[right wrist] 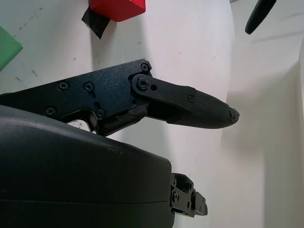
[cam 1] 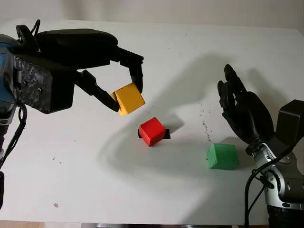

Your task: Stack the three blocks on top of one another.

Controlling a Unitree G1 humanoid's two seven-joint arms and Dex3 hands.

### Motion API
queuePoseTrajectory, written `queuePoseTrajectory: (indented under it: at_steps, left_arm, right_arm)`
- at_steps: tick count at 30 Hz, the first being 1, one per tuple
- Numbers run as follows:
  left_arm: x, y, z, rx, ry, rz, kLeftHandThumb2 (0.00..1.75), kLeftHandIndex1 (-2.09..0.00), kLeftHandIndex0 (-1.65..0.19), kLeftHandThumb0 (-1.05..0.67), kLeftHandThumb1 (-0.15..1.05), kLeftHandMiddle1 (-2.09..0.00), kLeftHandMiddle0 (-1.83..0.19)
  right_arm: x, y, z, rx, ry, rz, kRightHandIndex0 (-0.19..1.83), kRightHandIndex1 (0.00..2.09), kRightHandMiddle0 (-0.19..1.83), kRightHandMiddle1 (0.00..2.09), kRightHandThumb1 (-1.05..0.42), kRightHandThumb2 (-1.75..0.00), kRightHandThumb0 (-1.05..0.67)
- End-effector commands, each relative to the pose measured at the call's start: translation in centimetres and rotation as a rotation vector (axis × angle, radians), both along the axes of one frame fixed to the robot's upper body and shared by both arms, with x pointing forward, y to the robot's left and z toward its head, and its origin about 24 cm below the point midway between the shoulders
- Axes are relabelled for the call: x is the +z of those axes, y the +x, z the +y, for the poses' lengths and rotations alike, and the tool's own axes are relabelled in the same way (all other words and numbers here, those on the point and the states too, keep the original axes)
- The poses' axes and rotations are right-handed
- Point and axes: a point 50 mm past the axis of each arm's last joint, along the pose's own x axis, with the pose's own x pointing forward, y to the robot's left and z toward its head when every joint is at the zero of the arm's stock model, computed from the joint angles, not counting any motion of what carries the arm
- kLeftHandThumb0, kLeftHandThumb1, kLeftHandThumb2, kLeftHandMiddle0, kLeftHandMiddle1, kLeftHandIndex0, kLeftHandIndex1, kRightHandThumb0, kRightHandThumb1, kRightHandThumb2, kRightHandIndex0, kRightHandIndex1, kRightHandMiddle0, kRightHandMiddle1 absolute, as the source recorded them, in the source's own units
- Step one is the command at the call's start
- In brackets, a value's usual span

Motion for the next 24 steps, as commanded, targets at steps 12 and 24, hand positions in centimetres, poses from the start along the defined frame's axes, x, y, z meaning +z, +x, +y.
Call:
queuePoseTrajectory:
  at_steps: [12,24]
  left_arm:
    - [-4.8,0.8,-1.3,0.009,-0.197,0.209,0.05,-1.47,-0.39,-0.47,0.98,-0.03,-0.26]
    - [-8.3,0.9,-1.9,0.011,-0.292,0.221,0.05,-1.51,-0.34,-0.47,0.99,-0.01,-0.18]
  right_arm:
    - [0.3,-0.2,-0.2,-0.007,-0.017,-0.02,-0.19,0.0,-0.19,0.0,-1.05,-0.67,-0.71]
    - [0.4,-0.2,-0.4,-0.004,-0.028,-0.024,-0.19,0.0,-0.19,0.0,-1.05,-0.67,-0.71]
